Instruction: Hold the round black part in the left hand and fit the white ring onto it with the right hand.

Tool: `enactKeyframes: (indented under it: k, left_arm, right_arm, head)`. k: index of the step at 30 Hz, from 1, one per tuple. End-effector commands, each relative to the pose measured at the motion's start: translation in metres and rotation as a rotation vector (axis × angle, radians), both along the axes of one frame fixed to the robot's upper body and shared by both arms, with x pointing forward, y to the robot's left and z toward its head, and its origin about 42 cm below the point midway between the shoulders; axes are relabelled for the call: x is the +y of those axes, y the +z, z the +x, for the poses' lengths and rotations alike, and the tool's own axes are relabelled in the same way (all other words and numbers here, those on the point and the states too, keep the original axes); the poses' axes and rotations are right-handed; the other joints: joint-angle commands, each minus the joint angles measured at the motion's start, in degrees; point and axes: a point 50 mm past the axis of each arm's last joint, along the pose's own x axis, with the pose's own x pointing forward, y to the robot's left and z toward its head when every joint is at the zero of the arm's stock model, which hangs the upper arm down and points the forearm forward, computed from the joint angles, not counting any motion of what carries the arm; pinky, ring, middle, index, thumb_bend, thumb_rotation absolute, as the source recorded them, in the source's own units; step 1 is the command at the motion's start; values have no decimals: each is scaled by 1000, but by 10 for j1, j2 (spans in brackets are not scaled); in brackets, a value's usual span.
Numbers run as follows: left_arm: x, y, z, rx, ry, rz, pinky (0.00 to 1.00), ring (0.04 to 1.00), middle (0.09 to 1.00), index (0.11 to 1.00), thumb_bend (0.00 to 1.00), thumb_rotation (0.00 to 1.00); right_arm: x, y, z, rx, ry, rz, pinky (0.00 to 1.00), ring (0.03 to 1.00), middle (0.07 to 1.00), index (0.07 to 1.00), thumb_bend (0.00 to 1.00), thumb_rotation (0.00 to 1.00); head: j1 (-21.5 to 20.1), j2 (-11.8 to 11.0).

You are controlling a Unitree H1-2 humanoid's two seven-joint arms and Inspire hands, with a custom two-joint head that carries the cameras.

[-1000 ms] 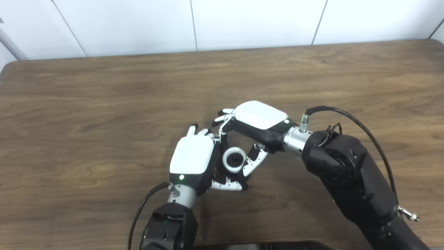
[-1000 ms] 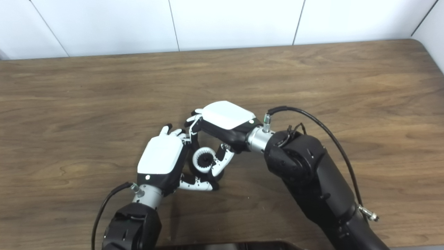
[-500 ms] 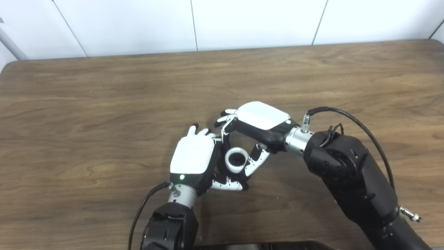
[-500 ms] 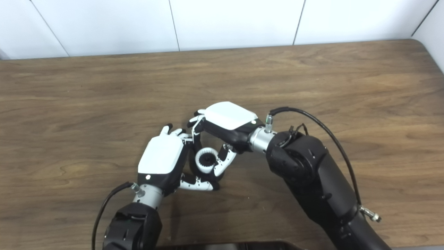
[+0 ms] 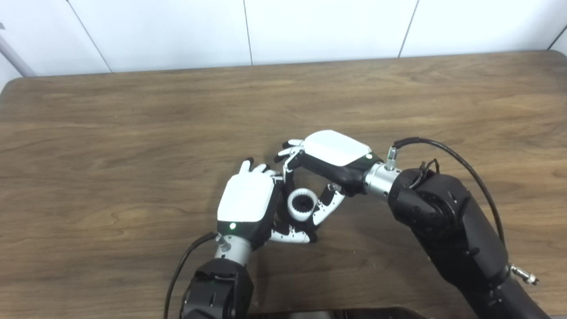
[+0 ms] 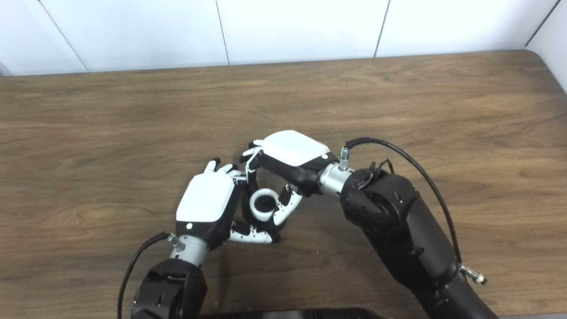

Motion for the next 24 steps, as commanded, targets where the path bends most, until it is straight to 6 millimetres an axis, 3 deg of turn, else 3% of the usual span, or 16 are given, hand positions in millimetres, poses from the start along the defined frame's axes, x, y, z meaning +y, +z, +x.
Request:
enactKeyframes:
  k: [1,21,22,23,24]
  left_arm:
    - [-7,-7,-6,61,-44,10,1000,892,777,481,524,57]
    - [-6,-7,-6,63,-46,4,1000,896,781,482,524,56]
    - [-6,-6,-6,64,-46,4,1000,896,780,481,524,56]
    - [-6,-6,-6,65,-45,5,1000,896,780,481,525,56]
    - [-6,-6,-6,66,-45,4,1000,897,782,481,525,56]
  right_arm:
    - [2,10,4,-60,1,33,886,944,860,483,524,135]
    - [0,12,4,-65,11,15,899,951,875,493,525,150]
    - [0,12,4,-65,12,15,898,950,874,548,732,183]
    - [0,13,4,-64,11,14,899,951,874,583,863,207]
    - [1,13,4,-65,13,14,903,953,876,597,911,218]
  head:
    - [0,0]
    - [-1,2]
    - [-1,2]
    - [-1,2]
    - [-1,2]
